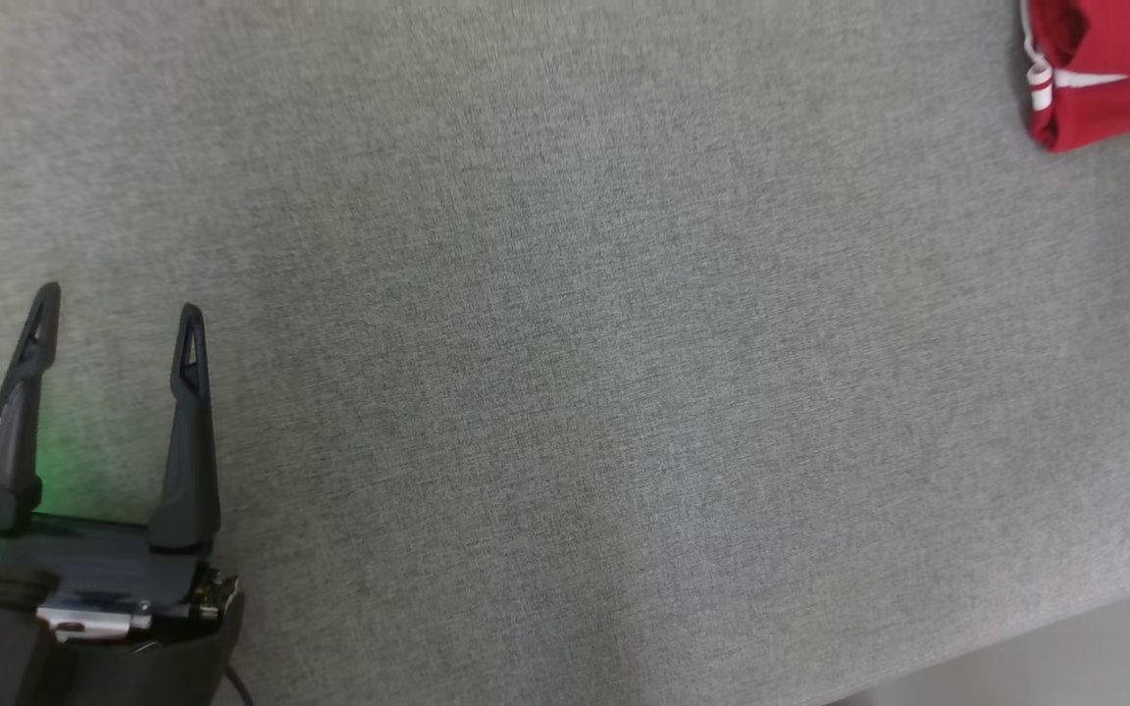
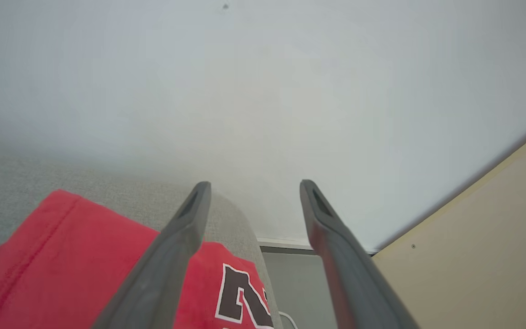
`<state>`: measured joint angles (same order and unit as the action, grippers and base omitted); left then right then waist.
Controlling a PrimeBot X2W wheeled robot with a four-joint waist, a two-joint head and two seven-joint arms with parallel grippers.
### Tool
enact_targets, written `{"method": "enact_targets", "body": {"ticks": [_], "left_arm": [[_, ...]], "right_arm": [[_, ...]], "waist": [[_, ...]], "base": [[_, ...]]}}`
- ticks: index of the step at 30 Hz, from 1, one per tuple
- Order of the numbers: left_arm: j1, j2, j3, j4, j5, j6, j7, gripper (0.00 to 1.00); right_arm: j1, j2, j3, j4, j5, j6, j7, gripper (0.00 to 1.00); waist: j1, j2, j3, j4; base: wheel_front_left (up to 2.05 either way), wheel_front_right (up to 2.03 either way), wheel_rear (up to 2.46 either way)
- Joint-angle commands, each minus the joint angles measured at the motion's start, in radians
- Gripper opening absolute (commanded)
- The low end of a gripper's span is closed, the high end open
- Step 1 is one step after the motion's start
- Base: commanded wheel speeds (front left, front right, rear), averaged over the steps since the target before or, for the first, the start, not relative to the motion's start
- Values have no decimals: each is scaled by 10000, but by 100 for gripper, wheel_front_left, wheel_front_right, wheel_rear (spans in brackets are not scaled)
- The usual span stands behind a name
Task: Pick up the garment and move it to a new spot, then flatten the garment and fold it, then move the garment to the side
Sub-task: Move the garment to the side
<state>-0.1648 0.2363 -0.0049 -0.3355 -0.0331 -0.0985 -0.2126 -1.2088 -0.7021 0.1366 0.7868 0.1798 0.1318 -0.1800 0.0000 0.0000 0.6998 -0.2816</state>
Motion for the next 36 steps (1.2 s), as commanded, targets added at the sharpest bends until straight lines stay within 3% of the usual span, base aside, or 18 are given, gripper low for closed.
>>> {"method": "enact_targets", "body": {"ticks": [1,17,25,36], "left_arm": [[190,-48,-3,374,-61,35,-21,100],[1041,-984,536,2479,-881,454,-523,100],[1477,-1276,757,2622,-916,416,-527,100],[1908,-1492,1007,3217,-889,298,-529,100]], "right_arm": [[171,140,-54,-78,9,-28,-106,100],[3148,1295,31,-2163,196,-28,-306,100],[4717,1881,-135,-3296,397,-28,-110,100],[7535,3261,-932,-4503,482,-28,-32,100]], "waist": [[0,0,-337,113],[0,0,-3711,1513],[0,0,-4571,1849],[0,0,-5633,2094]], "base": [[0,0,0],[0,0,0],[0,0,0],[0,0,0]]}}
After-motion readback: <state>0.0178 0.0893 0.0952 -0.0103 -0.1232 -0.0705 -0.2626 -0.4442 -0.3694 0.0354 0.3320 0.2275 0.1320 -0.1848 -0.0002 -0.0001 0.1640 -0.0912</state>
